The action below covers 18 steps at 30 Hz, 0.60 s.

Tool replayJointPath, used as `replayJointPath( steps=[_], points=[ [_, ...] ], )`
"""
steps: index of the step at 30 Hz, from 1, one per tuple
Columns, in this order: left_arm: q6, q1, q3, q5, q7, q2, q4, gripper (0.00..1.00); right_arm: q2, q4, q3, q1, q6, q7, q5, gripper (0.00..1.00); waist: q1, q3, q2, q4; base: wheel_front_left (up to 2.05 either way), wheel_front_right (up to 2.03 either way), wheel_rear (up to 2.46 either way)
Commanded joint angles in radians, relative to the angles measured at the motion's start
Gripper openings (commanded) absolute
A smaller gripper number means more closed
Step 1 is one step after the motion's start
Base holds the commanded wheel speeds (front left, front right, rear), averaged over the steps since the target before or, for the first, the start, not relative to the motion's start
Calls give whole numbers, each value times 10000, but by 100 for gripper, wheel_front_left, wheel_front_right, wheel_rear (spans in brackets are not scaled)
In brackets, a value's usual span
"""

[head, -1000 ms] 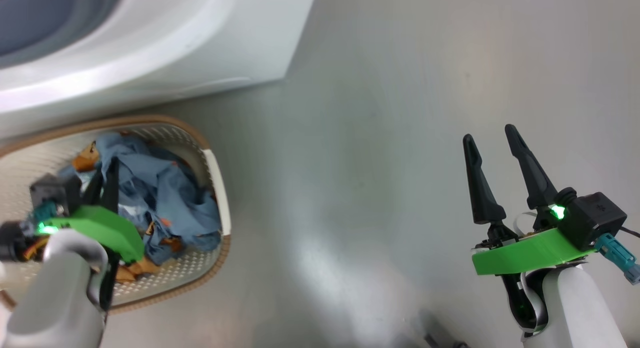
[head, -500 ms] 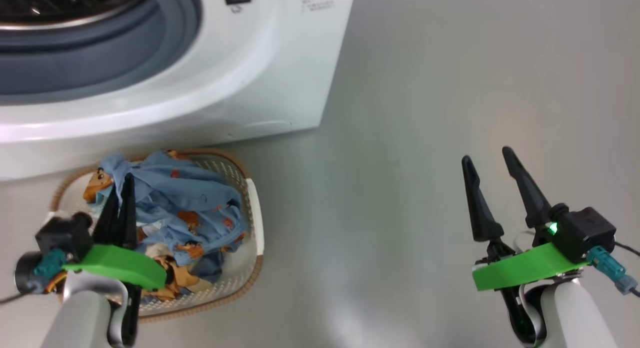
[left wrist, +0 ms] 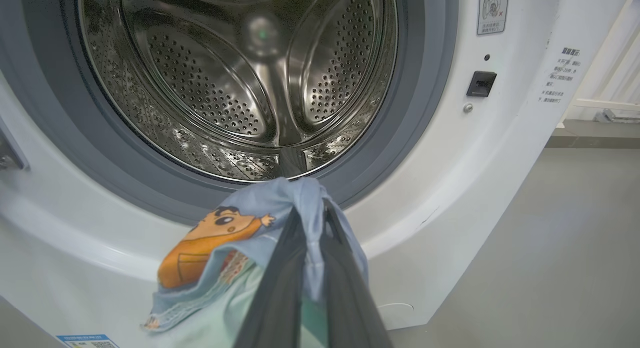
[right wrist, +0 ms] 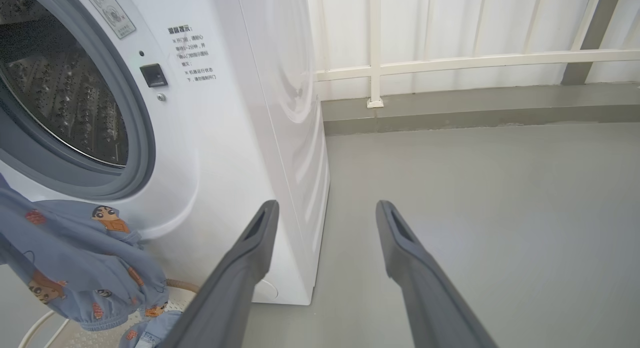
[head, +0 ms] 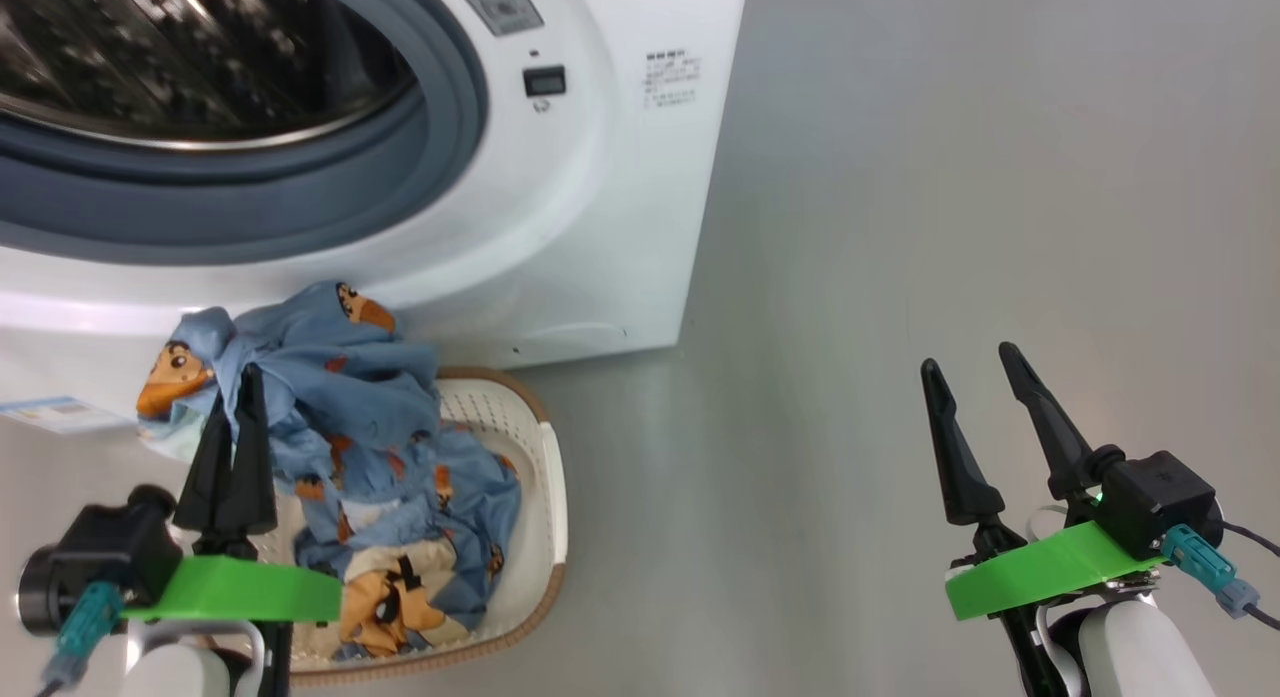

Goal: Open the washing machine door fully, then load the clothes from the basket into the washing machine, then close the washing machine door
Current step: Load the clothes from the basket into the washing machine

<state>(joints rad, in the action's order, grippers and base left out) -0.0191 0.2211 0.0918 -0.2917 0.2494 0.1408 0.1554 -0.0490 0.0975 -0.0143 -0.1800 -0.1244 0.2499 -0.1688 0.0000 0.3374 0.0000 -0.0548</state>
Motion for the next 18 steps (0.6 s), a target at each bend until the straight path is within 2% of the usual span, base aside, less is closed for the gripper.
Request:
replayJointPath(
  steps=[1,11,18],
  points=[
    [-84,-137,-457,147,123,101,-499,0,-12,-201,-169,121,-63,118,78,100,0,-497,0,189,0,0,0],
    [-457,-1113,-1031,979,124,-355,-1951,0,-12,-116,-154,505,-63,118,43,100,0,-1505,0,283,0,0,0],
    [-612,-1859,-1332,1295,124,-530,-2305,0,-12,-194,-32,881,-63,118,120,100,0,-2031,0,244,0,0,0]
  ],
)
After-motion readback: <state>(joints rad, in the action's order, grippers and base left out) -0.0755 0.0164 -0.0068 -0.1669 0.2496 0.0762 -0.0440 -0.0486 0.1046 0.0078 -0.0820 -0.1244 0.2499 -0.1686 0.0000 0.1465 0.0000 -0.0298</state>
